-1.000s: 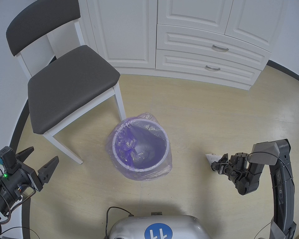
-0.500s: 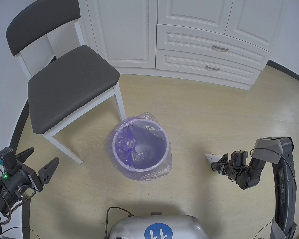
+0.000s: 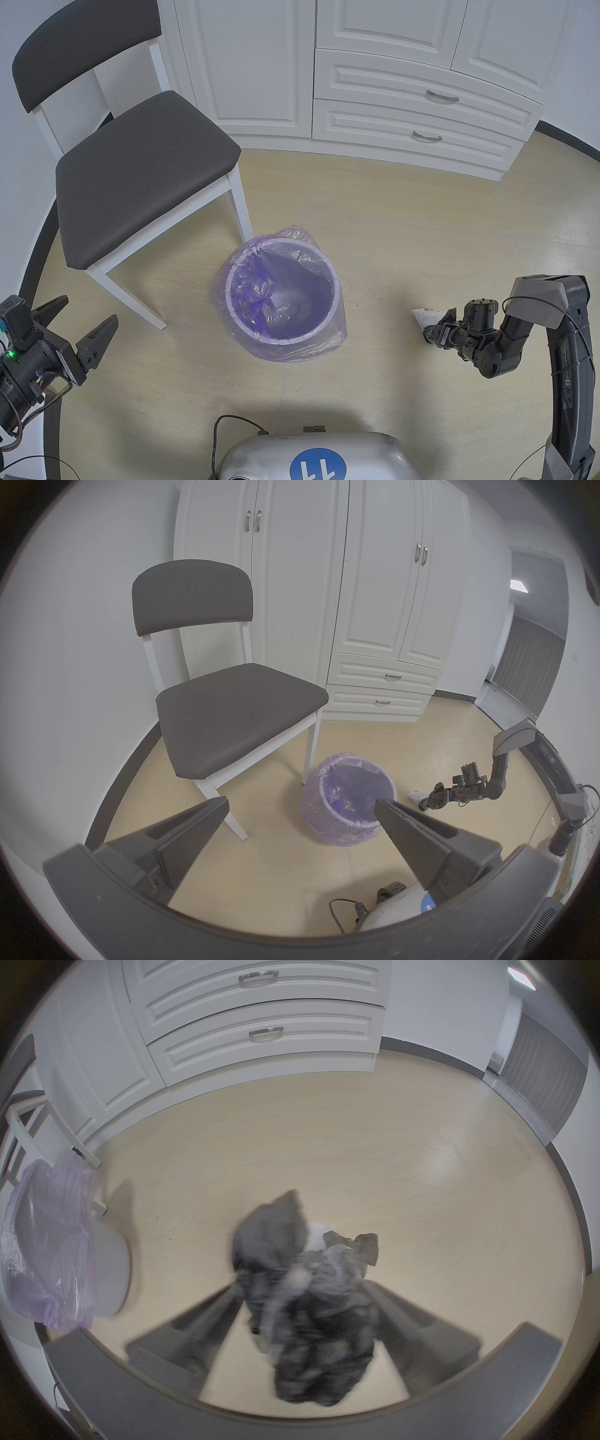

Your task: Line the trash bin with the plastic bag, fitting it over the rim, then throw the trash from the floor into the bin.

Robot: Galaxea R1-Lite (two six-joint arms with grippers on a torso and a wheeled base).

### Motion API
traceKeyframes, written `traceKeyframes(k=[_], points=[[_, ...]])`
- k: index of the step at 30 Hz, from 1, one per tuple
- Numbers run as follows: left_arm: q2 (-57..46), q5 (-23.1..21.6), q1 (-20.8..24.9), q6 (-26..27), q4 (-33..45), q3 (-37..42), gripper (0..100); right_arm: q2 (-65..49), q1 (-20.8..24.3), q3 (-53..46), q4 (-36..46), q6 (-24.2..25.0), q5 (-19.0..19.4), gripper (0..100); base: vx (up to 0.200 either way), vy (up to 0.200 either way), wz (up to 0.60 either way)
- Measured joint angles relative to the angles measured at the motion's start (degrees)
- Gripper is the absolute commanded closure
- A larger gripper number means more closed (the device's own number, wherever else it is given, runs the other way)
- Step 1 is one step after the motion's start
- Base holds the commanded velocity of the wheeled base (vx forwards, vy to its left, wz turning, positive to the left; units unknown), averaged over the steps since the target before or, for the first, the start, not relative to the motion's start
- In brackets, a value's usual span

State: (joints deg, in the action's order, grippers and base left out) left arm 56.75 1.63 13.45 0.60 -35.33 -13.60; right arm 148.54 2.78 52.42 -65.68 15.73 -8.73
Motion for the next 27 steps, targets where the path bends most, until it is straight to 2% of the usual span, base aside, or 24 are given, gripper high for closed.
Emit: traceKeyframes(k=[10,16,22,24,27], points=[[-0.1,0.0,0.0,0.1,-0.5,0.4,0,0.0,0.3,-0.2,0.2,-0.7,-0.8,100,0.0,0.0,0.0],[-0.1,0.0,0.0,0.2,-0.6,0.5,0,-0.2,0.6,-1.4,0.1,-6.4,-0.1,100,0.0,0.0,0.0],[-0.1,0.0,0.2,0.5,-0.7,0.5,0,-0.3,1.0,-2.7,-2.5,-8.5,-1.2,100,0.0,0.0,0.0],[-0.2,0.0,0.3,0.6,-0.7,0.6,0,-0.5,1.3,-4.0,-6.0,-11.1,-2.2,100,0.0,0.0,0.0],[-0.6,0.0,0.4,1.1,-0.7,0.6,0,-1.3,1.5,-7.1,-11.6,-18.8,-2.5,100,0.0,0.0,0.0]])
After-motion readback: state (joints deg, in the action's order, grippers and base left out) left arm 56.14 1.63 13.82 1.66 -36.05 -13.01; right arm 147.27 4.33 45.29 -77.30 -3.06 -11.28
